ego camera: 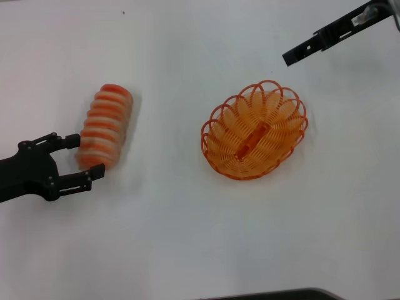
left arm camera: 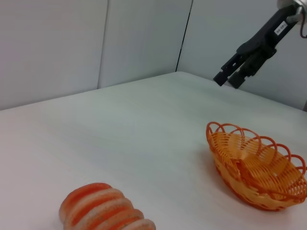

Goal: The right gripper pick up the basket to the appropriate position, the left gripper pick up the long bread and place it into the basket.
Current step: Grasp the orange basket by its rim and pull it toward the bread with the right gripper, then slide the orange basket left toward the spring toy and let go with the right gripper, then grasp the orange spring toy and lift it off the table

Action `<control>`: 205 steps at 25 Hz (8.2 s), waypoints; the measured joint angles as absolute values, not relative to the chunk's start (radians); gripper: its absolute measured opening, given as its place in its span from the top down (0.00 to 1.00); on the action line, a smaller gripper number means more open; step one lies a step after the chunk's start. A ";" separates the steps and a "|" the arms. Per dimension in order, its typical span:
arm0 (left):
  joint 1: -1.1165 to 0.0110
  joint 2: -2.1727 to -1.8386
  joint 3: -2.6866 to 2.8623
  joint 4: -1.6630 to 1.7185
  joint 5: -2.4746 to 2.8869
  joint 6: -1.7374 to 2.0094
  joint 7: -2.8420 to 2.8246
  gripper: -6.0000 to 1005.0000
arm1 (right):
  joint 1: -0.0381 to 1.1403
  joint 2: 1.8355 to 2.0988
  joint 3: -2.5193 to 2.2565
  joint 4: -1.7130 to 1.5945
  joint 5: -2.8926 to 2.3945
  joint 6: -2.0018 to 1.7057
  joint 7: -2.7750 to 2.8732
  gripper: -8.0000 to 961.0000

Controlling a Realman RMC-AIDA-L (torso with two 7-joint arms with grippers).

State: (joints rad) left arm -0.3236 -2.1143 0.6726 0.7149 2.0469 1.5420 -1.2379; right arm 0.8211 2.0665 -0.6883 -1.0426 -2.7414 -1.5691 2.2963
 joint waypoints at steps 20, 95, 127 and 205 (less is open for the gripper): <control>-0.324 -2.115 0.680 0.710 2.046 1.539 -1.238 0.14 | 0.836 2.085 -0.885 -0.854 -2.778 -1.425 2.311 0.15; -0.324 -2.115 0.680 0.716 2.046 1.543 -1.235 0.15 | 0.735 2.036 -0.704 -0.620 -2.385 -1.350 2.431 0.92; -0.324 -2.117 0.675 0.716 2.063 1.545 -1.238 0.15 | 0.726 2.044 -0.712 -0.610 -2.381 -1.318 2.452 0.80; -0.551 -2.169 1.193 1.190 2.607 1.323 -2.599 0.15 | 0.428 2.052 -0.621 -0.750 -2.154 -1.492 1.364 0.19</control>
State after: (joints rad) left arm -0.5509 -2.1691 1.1927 1.1904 2.6071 1.3234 -2.5994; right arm 0.4285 2.0525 -0.6213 -0.7502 -2.1536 -1.4925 1.3636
